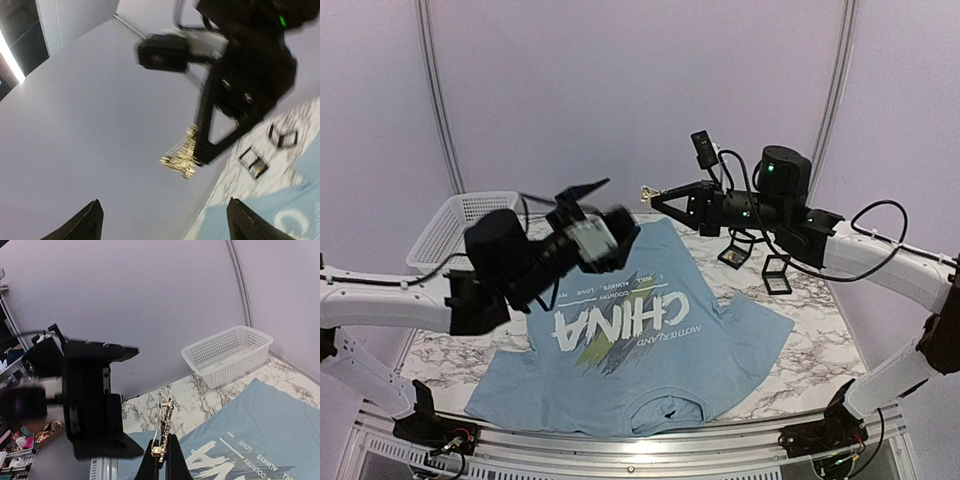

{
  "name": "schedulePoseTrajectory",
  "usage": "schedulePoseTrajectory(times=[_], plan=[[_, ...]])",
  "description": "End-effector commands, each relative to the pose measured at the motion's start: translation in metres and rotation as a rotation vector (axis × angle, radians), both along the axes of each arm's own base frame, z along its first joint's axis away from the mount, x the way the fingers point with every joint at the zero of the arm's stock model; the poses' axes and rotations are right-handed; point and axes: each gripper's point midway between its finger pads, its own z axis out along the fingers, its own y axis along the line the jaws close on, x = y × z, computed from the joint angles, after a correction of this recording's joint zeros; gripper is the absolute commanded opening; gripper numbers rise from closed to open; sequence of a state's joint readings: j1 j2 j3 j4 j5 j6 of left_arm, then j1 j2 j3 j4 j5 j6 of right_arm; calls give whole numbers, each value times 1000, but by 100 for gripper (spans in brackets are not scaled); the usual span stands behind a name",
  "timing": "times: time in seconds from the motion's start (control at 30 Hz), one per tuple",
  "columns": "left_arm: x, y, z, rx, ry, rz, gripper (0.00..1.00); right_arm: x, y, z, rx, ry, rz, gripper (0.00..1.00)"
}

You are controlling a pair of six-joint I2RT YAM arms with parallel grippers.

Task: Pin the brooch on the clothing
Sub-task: Pass from the left arm to the right, then pass from the right arm to the left

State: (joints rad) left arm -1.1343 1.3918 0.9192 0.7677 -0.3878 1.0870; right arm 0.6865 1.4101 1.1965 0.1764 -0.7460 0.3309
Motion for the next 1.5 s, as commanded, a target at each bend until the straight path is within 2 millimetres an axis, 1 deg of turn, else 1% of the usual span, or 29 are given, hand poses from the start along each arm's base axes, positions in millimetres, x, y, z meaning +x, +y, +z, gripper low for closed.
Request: schedulePoseTrajectory(times=[0.0,0.07,0.13,0.23,0.27,0.3,0.4,0.47,0.5,0.6,0.67,0.8,0.87,0.97,1.07,1.17,1.33,1.47], plan=[[-22,5,33,-497,796,-552,85,-19,-10,53,180,-210,-6,0],[-23,2,53,-591,908,-641,85,-29,-10,62,223,-270,2,0],[-27,-7,63,-613,974,-704,85,-35,-8,66,240,-306,3,0],[-29,-15,67,-608,1011,-747,84,-45,-3,72,271,-332,28,0],[-28,-15,67,-604,1004,-747,82,-48,-2,73,280,-338,37,0],[-30,-15,68,-596,995,-752,77,-50,-1,74,286,-345,43,0],[-40,-13,72,-561,970,-791,65,-54,1,76,293,-349,49,0],[-44,-11,72,-549,959,-804,53,-56,2,77,297,-350,55,0],[-44,-11,72,-547,956,-805,50,-57,3,77,300,-351,58,0],[-45,-11,75,-555,957,-814,49,-57,6,75,297,-344,64,0],[-44,-12,75,-568,962,-815,42,-56,8,73,293,-339,64,0],[-41,-11,78,-606,960,-821,41,-57,9,73,289,-346,68,0],[-38,-7,83,-637,934,-815,41,-57,9,73,286,-349,67,0],[-34,-3,87,-676,905,-795,38,-58,8,74,284,-353,67,0],[-32,-6,84,-673,917,-798,34,-58,9,73,280,-353,71,0],[-31,-10,83,-670,931,-805,33,-59,8,72,275,-355,71,0],[-33,-13,87,-660,923,-830,33,-58,8,70,269,-355,64,0],[-29,-16,86,-666,930,-821,29,-58,9,70,268,-353,65,0]])
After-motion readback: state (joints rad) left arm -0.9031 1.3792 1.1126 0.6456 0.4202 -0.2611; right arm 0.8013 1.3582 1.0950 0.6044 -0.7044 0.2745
